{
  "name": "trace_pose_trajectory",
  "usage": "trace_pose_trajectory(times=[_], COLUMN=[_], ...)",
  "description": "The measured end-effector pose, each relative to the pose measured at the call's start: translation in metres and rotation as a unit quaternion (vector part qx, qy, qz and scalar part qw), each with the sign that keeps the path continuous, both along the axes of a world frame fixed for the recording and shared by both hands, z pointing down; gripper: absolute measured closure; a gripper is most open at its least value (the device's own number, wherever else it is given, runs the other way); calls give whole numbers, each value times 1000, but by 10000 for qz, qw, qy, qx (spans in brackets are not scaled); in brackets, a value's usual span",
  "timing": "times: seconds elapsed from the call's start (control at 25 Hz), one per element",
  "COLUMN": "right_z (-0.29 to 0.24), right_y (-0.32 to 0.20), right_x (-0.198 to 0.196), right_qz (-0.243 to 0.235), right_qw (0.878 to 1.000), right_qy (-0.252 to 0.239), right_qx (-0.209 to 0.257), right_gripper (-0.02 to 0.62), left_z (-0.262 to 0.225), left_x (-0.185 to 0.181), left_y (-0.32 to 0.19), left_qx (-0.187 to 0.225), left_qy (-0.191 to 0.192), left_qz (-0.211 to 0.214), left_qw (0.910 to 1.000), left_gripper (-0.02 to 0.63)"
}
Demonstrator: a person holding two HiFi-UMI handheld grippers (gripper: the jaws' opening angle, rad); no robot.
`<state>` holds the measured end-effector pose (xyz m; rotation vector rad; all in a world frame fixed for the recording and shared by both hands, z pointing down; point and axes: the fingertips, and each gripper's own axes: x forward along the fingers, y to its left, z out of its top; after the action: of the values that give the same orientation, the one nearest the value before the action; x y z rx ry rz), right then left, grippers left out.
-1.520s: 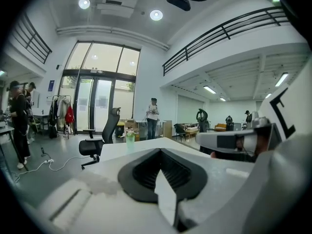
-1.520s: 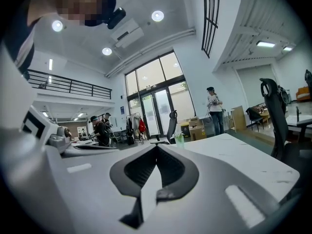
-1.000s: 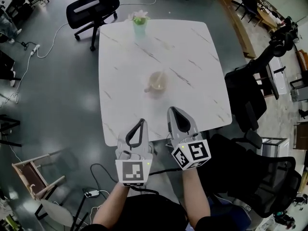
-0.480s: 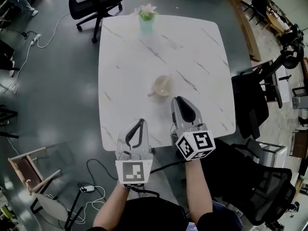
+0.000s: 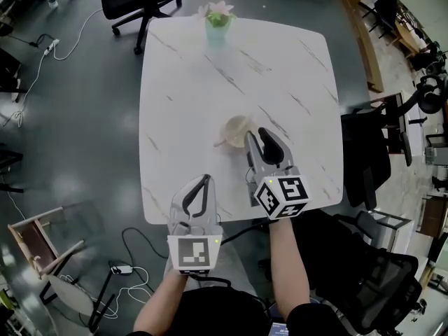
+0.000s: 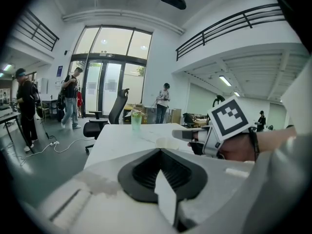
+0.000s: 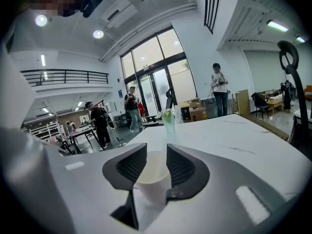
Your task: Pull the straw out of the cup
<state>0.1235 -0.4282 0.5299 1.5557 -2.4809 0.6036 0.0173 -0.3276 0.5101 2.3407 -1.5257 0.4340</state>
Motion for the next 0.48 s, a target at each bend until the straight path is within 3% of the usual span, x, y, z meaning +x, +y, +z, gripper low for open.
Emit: trace_pose_trajectory(times=[0.48], right_z=[29], right_y=[-35], right_x=[-3], right_qz=[-254], right_qw=[9994], right_qy=[194], right_qx=[-121], right_gripper=[462], left_z=[10], left_x=[-11], left_y=[-17], left_qx=[-126], left_qy=[-10], left_qz=[-286], left_qw=[9995], left_gripper=[604])
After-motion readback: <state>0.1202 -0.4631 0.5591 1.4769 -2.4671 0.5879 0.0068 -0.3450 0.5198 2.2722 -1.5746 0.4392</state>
